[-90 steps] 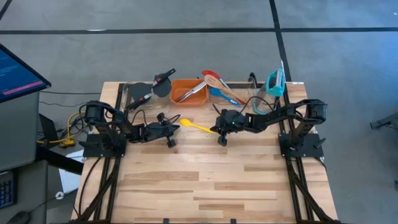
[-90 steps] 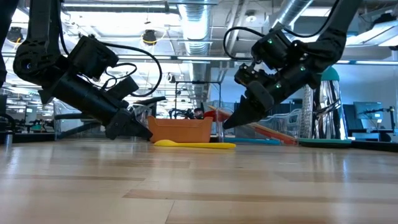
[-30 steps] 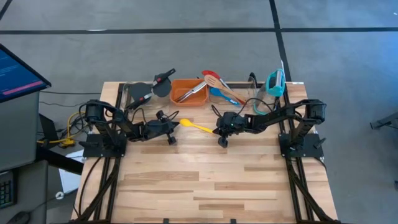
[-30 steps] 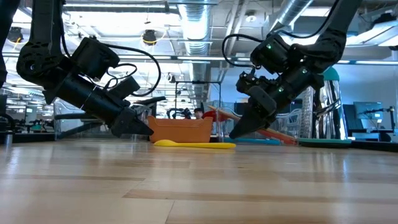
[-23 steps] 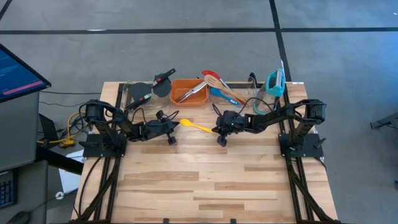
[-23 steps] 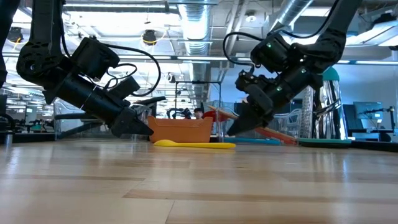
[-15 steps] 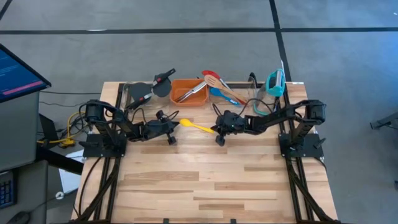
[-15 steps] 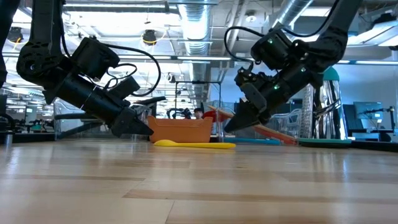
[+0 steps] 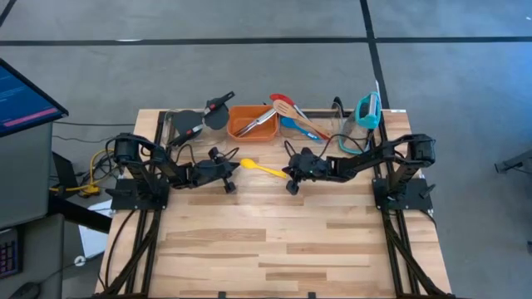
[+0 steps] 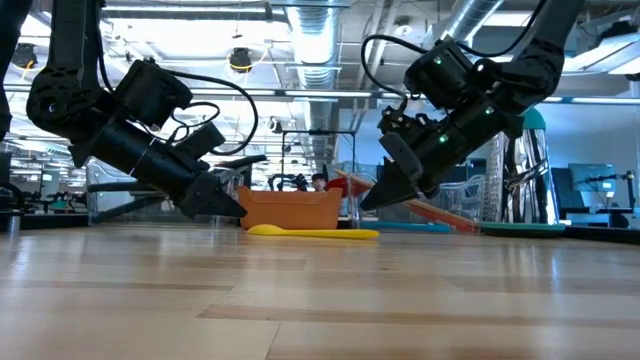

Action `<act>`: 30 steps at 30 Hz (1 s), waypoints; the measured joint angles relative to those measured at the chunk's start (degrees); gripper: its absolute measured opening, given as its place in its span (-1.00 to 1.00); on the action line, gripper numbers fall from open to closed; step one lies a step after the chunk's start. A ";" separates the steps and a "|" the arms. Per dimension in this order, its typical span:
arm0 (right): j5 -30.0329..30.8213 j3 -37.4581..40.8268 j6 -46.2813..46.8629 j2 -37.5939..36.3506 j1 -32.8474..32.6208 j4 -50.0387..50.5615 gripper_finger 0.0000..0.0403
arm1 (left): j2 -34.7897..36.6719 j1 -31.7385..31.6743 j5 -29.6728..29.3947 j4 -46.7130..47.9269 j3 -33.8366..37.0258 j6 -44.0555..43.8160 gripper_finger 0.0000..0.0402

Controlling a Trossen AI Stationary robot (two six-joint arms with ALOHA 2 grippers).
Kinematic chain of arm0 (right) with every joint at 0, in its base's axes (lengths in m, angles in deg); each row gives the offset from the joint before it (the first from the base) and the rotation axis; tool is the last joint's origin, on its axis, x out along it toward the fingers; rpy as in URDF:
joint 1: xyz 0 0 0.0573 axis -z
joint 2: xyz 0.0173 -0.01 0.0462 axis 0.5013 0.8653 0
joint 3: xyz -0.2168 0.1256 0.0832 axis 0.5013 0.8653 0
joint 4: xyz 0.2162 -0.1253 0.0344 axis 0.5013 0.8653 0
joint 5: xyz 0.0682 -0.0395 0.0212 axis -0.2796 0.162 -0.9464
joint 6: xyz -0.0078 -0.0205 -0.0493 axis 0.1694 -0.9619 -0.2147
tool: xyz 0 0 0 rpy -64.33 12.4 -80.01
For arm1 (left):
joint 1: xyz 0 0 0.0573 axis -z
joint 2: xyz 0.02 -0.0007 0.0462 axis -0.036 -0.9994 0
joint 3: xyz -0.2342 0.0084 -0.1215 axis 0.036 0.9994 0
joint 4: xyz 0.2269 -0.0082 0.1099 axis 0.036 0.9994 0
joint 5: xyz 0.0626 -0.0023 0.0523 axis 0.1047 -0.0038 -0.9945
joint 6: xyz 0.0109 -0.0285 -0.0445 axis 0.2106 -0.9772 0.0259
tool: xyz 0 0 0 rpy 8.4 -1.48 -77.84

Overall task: Pick & Place Kitchen Items
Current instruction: Put the yellow serving spoon into the right transparent bin

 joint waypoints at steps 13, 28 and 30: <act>-0.15 -2.24 1.52 8.00 -1.38 -5.64 -1.00 | 3.36 0.02 6.09 -1.46 -1.71 -0.48 -0.99; 0.02 -2.38 0.87 6.33 -1.38 -1.85 -1.00 | 12.74 0.22 8.66 1.84 -0.93 1.70 -0.99; 0.23 -2.38 0.52 5.93 -1.38 -2.15 -1.00 | 12.76 0.22 8.63 2.46 -0.78 1.70 -0.99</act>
